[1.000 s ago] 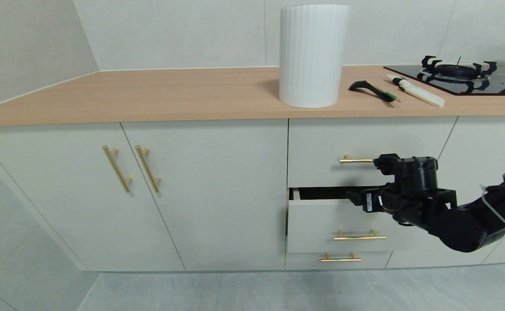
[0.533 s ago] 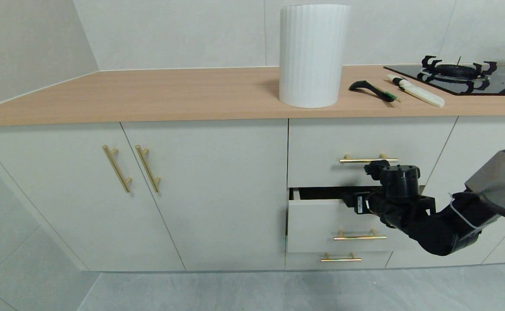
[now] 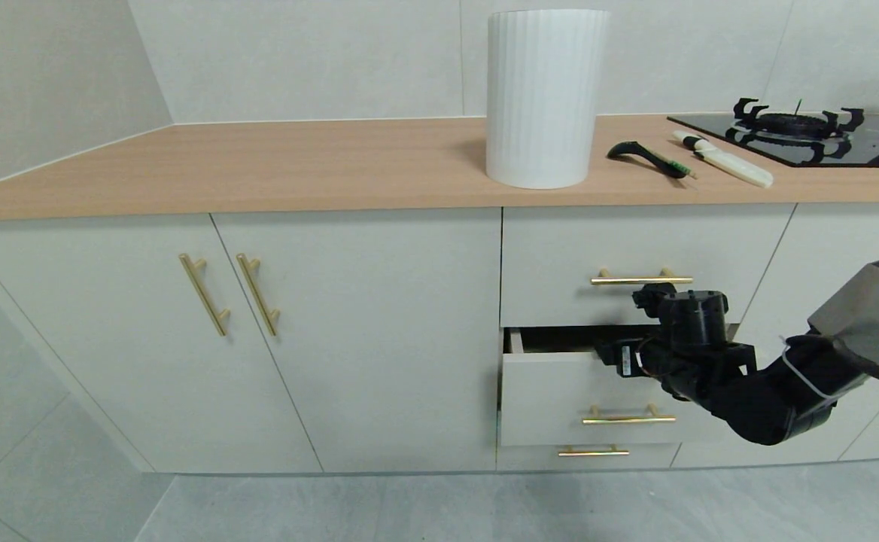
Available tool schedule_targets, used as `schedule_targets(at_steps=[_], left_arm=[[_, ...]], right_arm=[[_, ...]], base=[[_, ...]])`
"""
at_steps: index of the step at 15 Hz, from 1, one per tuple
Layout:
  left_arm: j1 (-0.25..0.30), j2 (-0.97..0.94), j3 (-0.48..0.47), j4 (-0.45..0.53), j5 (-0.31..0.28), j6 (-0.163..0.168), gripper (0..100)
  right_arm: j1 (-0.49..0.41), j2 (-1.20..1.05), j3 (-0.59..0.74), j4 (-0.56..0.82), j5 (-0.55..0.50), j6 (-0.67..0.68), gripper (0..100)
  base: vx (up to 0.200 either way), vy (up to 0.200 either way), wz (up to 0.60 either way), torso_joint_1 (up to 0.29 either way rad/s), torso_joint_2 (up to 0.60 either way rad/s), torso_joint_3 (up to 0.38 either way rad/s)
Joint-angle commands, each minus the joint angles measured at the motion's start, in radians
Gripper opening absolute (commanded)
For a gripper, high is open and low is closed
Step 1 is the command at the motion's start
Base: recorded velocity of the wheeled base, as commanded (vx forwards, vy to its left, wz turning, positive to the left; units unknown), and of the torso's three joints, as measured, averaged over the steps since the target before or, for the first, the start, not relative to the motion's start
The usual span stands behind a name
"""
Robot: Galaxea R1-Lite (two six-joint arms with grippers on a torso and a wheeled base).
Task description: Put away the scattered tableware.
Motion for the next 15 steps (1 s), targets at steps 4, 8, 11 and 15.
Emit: schedule_targets(at_steps=[4,8,11,15], left_arm=[[0.0,0.001,0.0,0.0,0.001,0.0,100],[0.0,0.001,0.0,0.0,0.001,0.0,100],[0.0,0.001,0.0,0.0,0.001,0.0,100],[0.0,0.001,0.0,0.0,0.001,0.0,100]], right_arm=[[0.001,-0.07,0.002,0.137,0.008,-0.002,100],[0.002,-0.136,0.002,0.284,0.017,-0.003,100],[0.01,-0.188,-0.005,0.413,0.054,-0.002,100],[0.051,-0.245,-0.005,0.537,0.062,-0.003,100]], base=[[0.0,0.0,0.0,0.0,0.0,0.0],[0.0,0.0,0.0,0.0,0.0,0.0],[0.0,0.0,0.0,0.0,0.0,0.0],[0.0,0.0,0.0,0.0,0.0,0.0]])
